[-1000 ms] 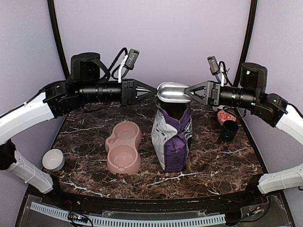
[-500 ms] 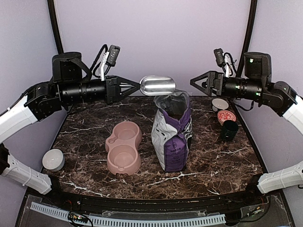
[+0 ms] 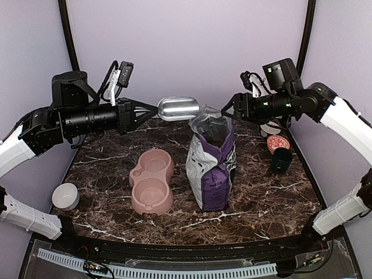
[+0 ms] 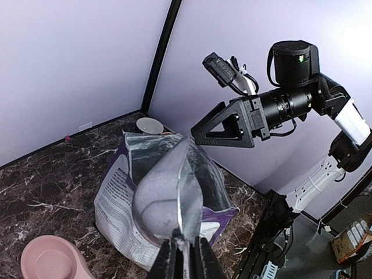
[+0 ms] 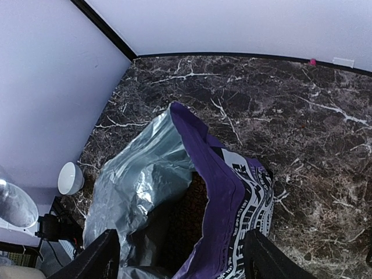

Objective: Serve the pet food
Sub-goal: Adjust the pet food bag at the center of the board.

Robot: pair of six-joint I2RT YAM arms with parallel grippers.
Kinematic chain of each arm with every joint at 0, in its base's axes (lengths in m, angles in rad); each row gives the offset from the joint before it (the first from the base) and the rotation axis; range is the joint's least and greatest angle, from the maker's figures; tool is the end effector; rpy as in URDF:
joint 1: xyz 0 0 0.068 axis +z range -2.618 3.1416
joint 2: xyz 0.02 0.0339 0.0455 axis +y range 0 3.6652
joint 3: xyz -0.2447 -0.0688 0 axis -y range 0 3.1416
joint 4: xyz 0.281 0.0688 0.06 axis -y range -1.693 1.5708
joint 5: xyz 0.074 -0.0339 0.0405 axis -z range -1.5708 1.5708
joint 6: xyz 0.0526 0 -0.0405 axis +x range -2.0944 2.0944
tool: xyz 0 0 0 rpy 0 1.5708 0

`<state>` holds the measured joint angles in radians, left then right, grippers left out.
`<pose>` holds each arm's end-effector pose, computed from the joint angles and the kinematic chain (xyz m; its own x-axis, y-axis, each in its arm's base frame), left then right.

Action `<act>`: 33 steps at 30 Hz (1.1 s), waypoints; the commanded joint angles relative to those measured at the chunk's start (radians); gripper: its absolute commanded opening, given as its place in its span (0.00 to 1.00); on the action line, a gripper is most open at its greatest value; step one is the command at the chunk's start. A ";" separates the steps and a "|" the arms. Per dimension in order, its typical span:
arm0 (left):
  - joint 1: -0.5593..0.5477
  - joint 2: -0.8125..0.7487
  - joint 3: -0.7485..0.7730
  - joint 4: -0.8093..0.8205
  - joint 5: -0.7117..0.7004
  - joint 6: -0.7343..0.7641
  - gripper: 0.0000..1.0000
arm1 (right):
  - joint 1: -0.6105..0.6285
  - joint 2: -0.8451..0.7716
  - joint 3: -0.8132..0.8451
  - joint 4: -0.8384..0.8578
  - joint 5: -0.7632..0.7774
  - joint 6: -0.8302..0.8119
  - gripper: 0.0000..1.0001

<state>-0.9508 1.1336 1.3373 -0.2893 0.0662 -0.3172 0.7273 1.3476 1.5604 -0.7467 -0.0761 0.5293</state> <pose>0.1747 -0.2506 0.4400 -0.3124 -0.0980 -0.9449 0.7925 0.5216 -0.3161 0.2488 0.2268 0.4058 -0.6875 0.0621 -0.7235 -0.4225 0.7762 0.4681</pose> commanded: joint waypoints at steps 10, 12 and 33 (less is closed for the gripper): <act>0.004 -0.079 -0.069 -0.022 -0.064 0.008 0.00 | 0.054 0.162 0.152 -0.180 0.141 0.008 0.57; 0.004 -0.082 -0.073 -0.025 -0.067 0.007 0.00 | 0.058 0.174 0.159 -0.187 0.150 0.004 0.54; 0.004 -0.079 -0.105 -0.050 -0.078 -0.021 0.00 | 0.064 0.115 0.054 -0.118 0.245 -0.011 0.00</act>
<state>-0.9508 1.0599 1.2427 -0.3466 0.0025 -0.3233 0.7940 1.5208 1.6447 -0.8837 0.1024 0.5400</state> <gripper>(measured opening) 0.094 0.006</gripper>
